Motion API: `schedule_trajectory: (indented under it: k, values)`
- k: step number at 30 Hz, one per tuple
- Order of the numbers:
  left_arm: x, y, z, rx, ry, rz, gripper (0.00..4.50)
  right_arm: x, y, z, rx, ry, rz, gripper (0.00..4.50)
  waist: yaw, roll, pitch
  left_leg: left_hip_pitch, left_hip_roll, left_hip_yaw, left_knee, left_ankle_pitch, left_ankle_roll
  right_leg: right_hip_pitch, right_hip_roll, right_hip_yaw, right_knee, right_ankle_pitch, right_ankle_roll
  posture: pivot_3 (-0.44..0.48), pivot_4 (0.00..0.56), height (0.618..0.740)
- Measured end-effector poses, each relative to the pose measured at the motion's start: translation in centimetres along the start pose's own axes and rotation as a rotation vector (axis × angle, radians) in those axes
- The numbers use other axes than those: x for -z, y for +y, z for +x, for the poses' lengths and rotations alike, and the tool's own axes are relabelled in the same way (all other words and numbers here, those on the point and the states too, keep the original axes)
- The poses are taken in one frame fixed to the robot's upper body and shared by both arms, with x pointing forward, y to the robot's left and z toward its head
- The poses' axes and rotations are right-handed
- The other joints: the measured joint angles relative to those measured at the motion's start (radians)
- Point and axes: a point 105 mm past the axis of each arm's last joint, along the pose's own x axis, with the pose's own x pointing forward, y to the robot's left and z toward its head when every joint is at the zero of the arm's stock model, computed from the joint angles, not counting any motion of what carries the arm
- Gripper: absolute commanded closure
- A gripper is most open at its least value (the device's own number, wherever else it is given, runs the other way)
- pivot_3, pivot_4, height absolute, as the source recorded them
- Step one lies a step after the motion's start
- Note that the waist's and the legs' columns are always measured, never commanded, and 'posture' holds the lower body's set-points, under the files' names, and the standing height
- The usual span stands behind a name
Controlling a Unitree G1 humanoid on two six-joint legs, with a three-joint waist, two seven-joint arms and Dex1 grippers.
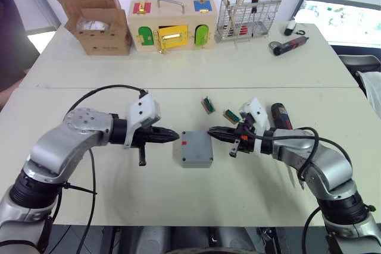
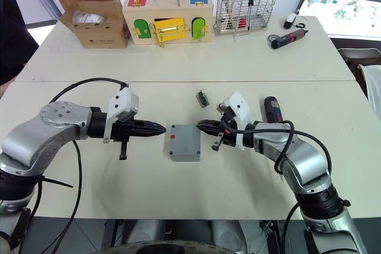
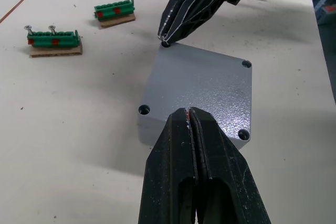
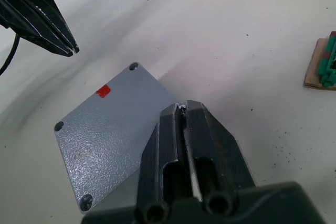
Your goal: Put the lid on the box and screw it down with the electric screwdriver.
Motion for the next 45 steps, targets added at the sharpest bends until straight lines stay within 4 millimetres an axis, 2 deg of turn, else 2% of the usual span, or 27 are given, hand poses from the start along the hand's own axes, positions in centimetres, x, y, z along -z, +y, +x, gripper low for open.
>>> schedule_trajectory:
  k: [4, 8, 11, 14, 16, 19, 22, 25, 28, 32, 35, 45]
  values:
    - [0.0, 0.0, 0.0, 0.001, -0.001, 0.001, 4.50, 0.0, 0.1, 0.0, -0.013, -0.004, 0.005, 1.09, 0.000, 0.000, 0.000, 0.000, 0.000, 0.000, 0.000, 0.000, 0.000, 0.000, 0.000, 0.000, 0.000, 0.000, 0.000, 0.000, 0.150, 0.740]
    - [-0.1, 0.0, 0.2, 0.007, -0.015, -0.005, 4.50, -0.1, 0.1, -0.3, -0.017, -0.003, 0.004, 0.01, 0.001, 0.000, 0.000, 0.000, 0.000, 0.000, 0.000, 0.000, 0.000, 0.000, 0.000, 0.000, 0.000, 0.000, 0.000, 0.000, 0.150, 0.740]
    - [-0.8, 0.1, 0.6, 0.030, -0.054, -0.010, 4.50, -1.1, -1.2, -1.6, 0.025, -0.009, 0.021, 0.01, 0.003, 0.000, 0.000, 0.000, 0.000, 0.000, 0.001, 0.000, 0.000, 0.000, 0.000, 0.000, 0.000, 0.000, 0.000, 0.000, 0.150, 0.740]
    - [-2.1, 0.2, 0.9, 0.070, -0.085, 0.046, 4.50, -4.4, -3.9, -5.0, 0.130, -0.049, 0.022, 0.01, 0.003, 0.000, 0.000, 0.000, -0.001, 0.000, 0.001, 0.000, 0.000, 0.001, -0.001, 0.000, 0.000, 0.000, 0.000, 0.000, 0.150, 0.740]
    - [-2.0, -0.1, 1.6, 0.125, -0.085, 0.070, 4.50, -5.7, -5.4, -7.5, 0.195, -0.042, 0.051, 0.01, 0.003, 0.000, 0.000, 0.000, -0.001, 0.000, 0.000, 0.000, 0.000, 0.001, -0.001, 0.000, -0.001, 0.000, 0.000, 0.000, 0.150, 0.740]
    - [-1.9, -0.9, 2.9, 0.211, -0.094, 0.097, 4.50, -5.0, -7.0, -10.6, 0.279, 0.100, 0.108, 0.01, 0.005, 0.000, 0.000, 0.000, 0.000, 0.000, 0.000, -0.001, 0.001, 0.001, -0.001, 0.000, -0.001, 0.000, 0.000, 0.000, 0.150, 0.740]
    - [-2.9, -1.6, 3.7, 0.275, -0.125, 0.161, 4.50, -2.8, -7.5, -13.5, 0.341, 0.317, 0.222, 0.01, 0.003, 0.000, 0.000, -0.001, 0.000, 0.001, 0.000, -0.001, 0.001, 0.001, 0.000, 0.000, -0.001, 0.000, 0.000, 0.000, 0.150, 0.740]
    - [-3.6, -2.1, 4.1, 0.298, -0.143, 0.210, 4.50, -0.7, -7.7, -15.1, 0.385, 0.451, 0.365, 0.01, -0.002, 0.000, 0.000, 0.000, 0.001, 0.002, 0.000, -0.001, 0.002, 0.001, 0.001, 0.002, -0.001, 0.000, 0.000, 0.000, 0.150, 0.740]
    - [-3.5, -3.3, 4.5, 0.320, -0.147, 0.239, 4.50, 1.5, -7.2, -16.1, 0.389, 0.554, 0.539, 0.01, -0.001, 0.001, 0.000, 0.000, 0.001, 0.003, 0.000, -0.002, 0.003, 0.000, 0.001, 0.002, -0.001, 0.000, 0.000, 0.000, 0.150, 0.740]
    - [-3.0, -4.8, 4.6, 0.328, -0.147, 0.228, 4.50, 2.6, -7.4, -16.3, 0.374, 0.587, 0.671, 0.01, 0.001, 0.001, 0.000, 0.000, 0.001, 0.004, 0.001, -0.002, 0.004, 0.000, 0.000, 0.003, -0.001, 0.000, 0.000, 0.000, 0.150, 0.740]
    - [-2.4, -5.4, 4.6, 0.318, -0.140, 0.202, 4.50, 3.1, -7.4, -16.0, 0.353, 0.619, 0.724, 0.01, 0.004, 0.001, 0.000, 0.000, 0.001, 0.004, 0.001, -0.002, 0.004, 0.000, 0.000, 0.003, -0.001, 0.000, 0.000, 0.000, 0.150, 0.740]
    - [-2.1, -5.2, 5.1, 0.246, -0.148, 0.144, 4.50, 5.3, -8.2, -14.7, 0.373, 0.776, 0.763, 0.01, 0.002, 0.001, 0.000, 0.000, 0.001, 0.003, 0.001, -0.002, 0.004, 0.000, 0.000, 0.002, -0.002, 0.000, 0.000, 0.000, 0.150, 0.740]
